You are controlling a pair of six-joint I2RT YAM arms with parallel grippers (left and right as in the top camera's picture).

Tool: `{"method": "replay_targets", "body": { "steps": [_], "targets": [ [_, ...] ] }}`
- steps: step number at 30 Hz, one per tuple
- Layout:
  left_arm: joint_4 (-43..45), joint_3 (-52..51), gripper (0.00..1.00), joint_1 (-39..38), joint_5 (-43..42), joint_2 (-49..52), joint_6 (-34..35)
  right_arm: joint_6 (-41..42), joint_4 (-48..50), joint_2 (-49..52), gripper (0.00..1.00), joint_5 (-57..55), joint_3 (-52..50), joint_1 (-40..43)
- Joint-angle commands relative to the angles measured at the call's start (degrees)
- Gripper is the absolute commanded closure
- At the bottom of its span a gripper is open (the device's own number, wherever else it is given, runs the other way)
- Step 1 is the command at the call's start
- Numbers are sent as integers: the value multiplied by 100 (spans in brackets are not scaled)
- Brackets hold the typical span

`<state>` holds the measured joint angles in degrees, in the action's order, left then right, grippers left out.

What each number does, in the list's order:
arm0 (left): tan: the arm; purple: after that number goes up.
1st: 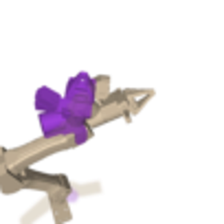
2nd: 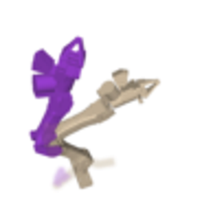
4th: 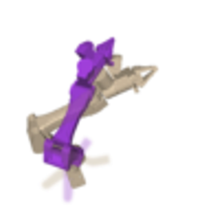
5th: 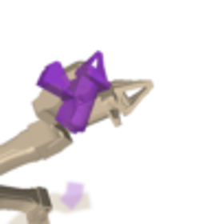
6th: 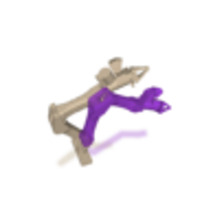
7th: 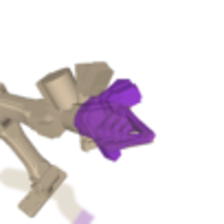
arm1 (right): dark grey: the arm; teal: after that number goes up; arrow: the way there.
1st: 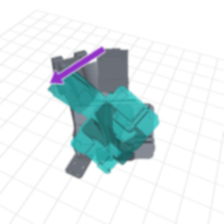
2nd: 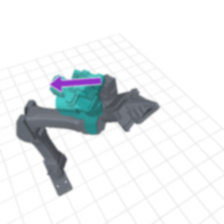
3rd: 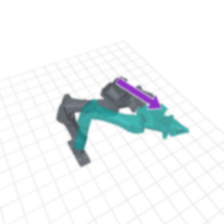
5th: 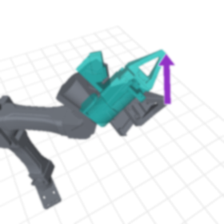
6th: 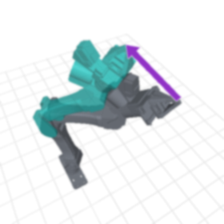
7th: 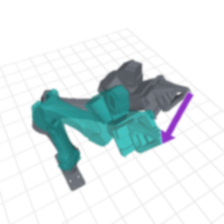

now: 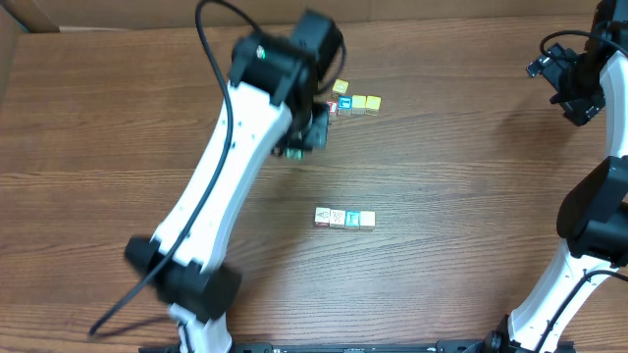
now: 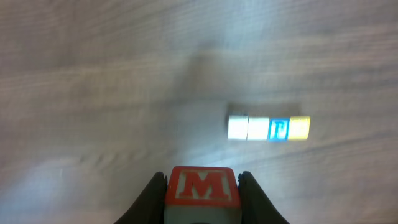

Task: Flip 5 blocks
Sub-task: 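Lift the red M block and rotate it with the left gripper, then lower the red M block at the left end of the front row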

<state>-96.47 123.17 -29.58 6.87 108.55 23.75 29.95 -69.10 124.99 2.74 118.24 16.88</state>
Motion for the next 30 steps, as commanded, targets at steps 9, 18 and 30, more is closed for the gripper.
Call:
{"method": "replay_targets", "body": {
  "steps": [9,18,30],
  "targets": [
    [1504,-3401,79,-529,573,-1602,1141,-42,7,-155,0,-11,66,17],
    [3606,-5084,75,-197,304,-1200,1139,-42,9,-155,0,-9,66,17],
    [4625,-5646,78,-76,-153,-485,1093,-42,9,-155,0,-9,66,17]
  ]
}}
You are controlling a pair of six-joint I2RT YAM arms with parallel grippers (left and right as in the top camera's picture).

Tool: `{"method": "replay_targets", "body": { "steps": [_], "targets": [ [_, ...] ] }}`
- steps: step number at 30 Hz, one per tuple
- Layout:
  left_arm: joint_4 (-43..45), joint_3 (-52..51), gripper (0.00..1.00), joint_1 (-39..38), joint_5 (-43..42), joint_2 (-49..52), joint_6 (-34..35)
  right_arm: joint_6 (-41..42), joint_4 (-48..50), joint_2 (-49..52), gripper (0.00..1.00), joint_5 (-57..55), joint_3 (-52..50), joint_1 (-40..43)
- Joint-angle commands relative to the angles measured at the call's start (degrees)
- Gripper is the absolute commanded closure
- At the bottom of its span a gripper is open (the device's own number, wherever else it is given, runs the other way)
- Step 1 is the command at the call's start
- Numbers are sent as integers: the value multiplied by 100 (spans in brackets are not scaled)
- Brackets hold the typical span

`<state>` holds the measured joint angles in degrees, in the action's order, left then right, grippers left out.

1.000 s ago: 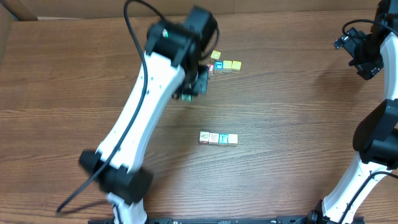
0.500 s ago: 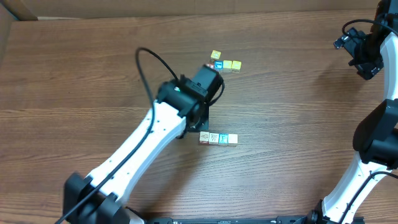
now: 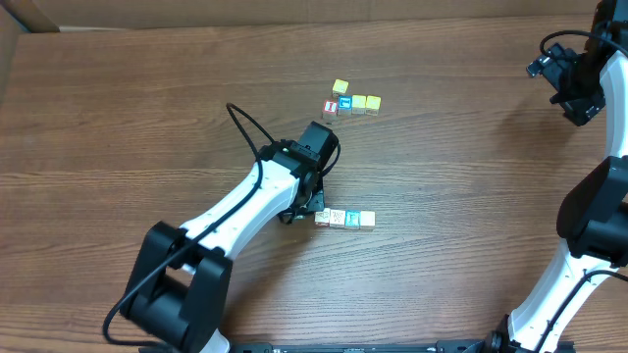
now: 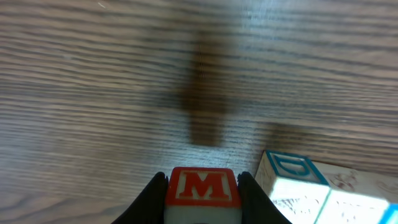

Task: Flip 5 blocks
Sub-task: 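Lower the red M block at the left end of the front row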

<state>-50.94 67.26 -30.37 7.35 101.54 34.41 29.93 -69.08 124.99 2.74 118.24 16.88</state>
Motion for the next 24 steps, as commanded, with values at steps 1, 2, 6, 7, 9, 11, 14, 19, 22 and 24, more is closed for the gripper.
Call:
{"method": "replay_targets", "body": {
  "steps": [1,2,6,7,9,11,14,19,22,24],
  "targets": [
    [70,-55,79,7,-162,247,26,-39,7,-155,0,-11,66,17],
    [68,-55,79,11,-114,280,28,-39,7,-155,0,-11,66,17],
    [70,-57,77,13,-83,310,28,-39,7,-155,0,-9,66,17],
    [68,-57,77,11,-83,310,26,-39,7,-155,0,-11,66,17],
    [63,-57,73,7,-76,310,-22,-39,7,-155,0,-9,66,17],
    [66,-57,69,9,-74,310,-70,-39,4,-155,0,-9,66,17],
    [74,-57,63,22,-59,310,-101,-39,7,-155,0,-9,66,17],
    [87,-11,55,79,-59,302,-155,-39,7,-155,0,-9,66,17],
    [-24,256,55,201,-81,286,-240,-39,7,-155,0,-9,66,17],
    [-192,546,55,302,-81,284,-275,-39,7,-155,0,-9,66,17]
  ]
}}
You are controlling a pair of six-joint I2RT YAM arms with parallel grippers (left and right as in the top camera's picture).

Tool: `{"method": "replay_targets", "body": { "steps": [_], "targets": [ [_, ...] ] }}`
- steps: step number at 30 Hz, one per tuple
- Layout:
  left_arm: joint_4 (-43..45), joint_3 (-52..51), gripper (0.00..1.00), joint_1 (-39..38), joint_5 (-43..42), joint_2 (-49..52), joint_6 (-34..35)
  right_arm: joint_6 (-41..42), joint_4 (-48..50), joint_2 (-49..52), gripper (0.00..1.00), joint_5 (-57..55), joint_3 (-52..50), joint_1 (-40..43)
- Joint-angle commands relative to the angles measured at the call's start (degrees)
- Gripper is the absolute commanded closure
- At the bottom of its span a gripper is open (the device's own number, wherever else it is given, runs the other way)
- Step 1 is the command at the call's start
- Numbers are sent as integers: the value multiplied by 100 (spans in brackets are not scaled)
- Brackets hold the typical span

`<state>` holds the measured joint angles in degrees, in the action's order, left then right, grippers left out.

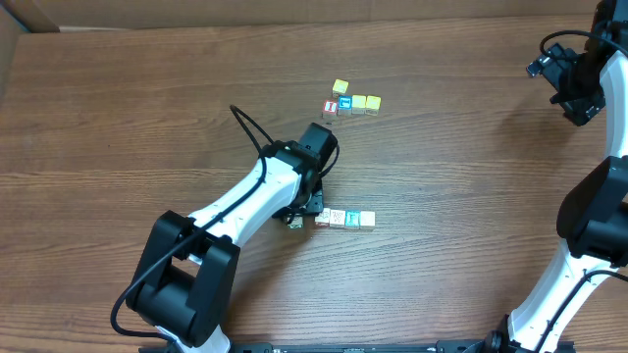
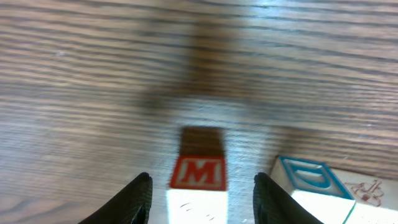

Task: Flip 5 blocks
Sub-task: 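Lower the red M block at the left end of the front row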

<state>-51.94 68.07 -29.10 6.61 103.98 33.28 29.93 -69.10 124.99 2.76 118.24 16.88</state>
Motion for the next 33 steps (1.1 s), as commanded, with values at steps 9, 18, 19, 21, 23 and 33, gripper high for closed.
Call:
{"method": "replay_targets", "body": {
  "steps": [9,18,19,21,23,33],
  "targets": [
    [-1351,1381,96,699,-114,37,-243,-39,7,-155,0,-13,66,17],
    [-1539,433,96,787,-107,37,42,-39,9,-155,0,-13,66,17],
    [-1493,299,96,791,-105,37,44,-39,9,-155,0,-13,66,17],
    [-1327,68,96,804,-109,37,46,-39,7,-155,0,-11,66,17],
    [-1172,-103,96,811,-125,37,46,-39,9,-155,0,-13,66,17],
    [-702,-238,96,809,-160,37,151,-39,9,-155,0,-11,66,17]
  ]
}}
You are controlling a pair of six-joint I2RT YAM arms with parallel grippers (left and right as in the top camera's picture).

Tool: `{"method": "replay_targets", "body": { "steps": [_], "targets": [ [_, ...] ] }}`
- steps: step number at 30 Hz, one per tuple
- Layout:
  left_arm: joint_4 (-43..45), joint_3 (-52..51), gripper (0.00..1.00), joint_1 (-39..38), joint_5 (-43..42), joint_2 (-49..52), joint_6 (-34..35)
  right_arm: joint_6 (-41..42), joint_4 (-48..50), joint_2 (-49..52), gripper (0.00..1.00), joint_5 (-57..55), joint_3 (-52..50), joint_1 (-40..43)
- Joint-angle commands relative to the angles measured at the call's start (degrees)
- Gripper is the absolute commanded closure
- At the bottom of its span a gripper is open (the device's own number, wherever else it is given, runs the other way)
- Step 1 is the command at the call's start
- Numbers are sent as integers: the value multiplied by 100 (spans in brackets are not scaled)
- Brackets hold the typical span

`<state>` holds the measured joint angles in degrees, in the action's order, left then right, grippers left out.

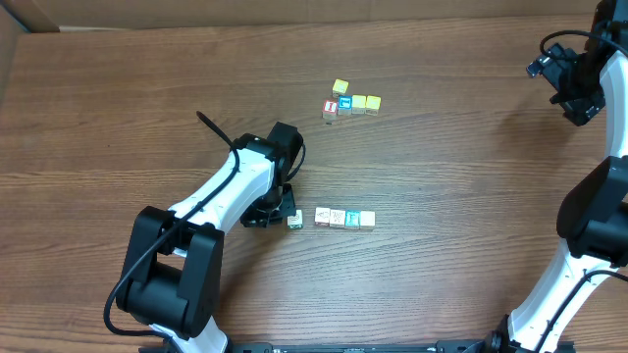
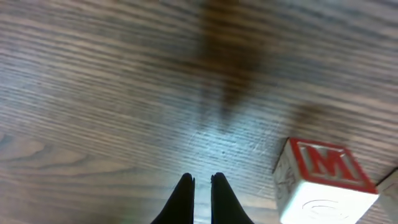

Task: Flip 5 blocks
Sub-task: 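Lower the red M block at the left end of the front row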

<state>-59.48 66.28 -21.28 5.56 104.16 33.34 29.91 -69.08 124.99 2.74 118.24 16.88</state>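
Note:
The red M block [image 2: 323, 180] stands free on the table, its M face turned up toward the wrist camera. Overhead it [image 1: 294, 222] sits just left of a row of three blocks [image 1: 344, 219], a small gap between them. My left gripper [image 2: 201, 180] is low over bare wood to the left of the M block, its fingers nearly touching and holding nothing. Overhead, the left gripper [image 1: 271, 217] lies beside that block. The right gripper [image 1: 551, 71] hangs high at the far right, away from all blocks.
A cluster of several blocks [image 1: 350, 102] lies at the back centre of the wooden table [image 1: 451, 176]. The left arm stretches from the front left edge toward the middle. The right arm stands along the right edge.
My left gripper stood open around the M block on the table; now it is to the block's left and shut, with the block left standing beside the row.
My left gripper held the red M block near the back cluster. Then it held the block low beside the left end of the row of three. Then it was open with the block on the table, and now it is shut and off to the left.

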Motion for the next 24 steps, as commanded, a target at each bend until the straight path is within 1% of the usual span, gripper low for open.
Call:
{"method": "replay_targets", "body": {
  "steps": [1,6,10,18,24],
  "targets": [
    [61,-72,96,26,-50,20,142,-37,7,-155,0,-11,66,17],
    [229,-310,96,26,-55,20,142,-37,4,-155,0,-9,66,17],
    [579,-501,96,26,-149,20,142,-37,4,-155,0,-11,66,17],
    [1075,-511,96,26,-1154,20,140,-37,7,-155,0,-9,66,17],
    [1095,-511,96,26,-1161,20,144,-37,7,-155,0,-9,66,17]
  ]
}}
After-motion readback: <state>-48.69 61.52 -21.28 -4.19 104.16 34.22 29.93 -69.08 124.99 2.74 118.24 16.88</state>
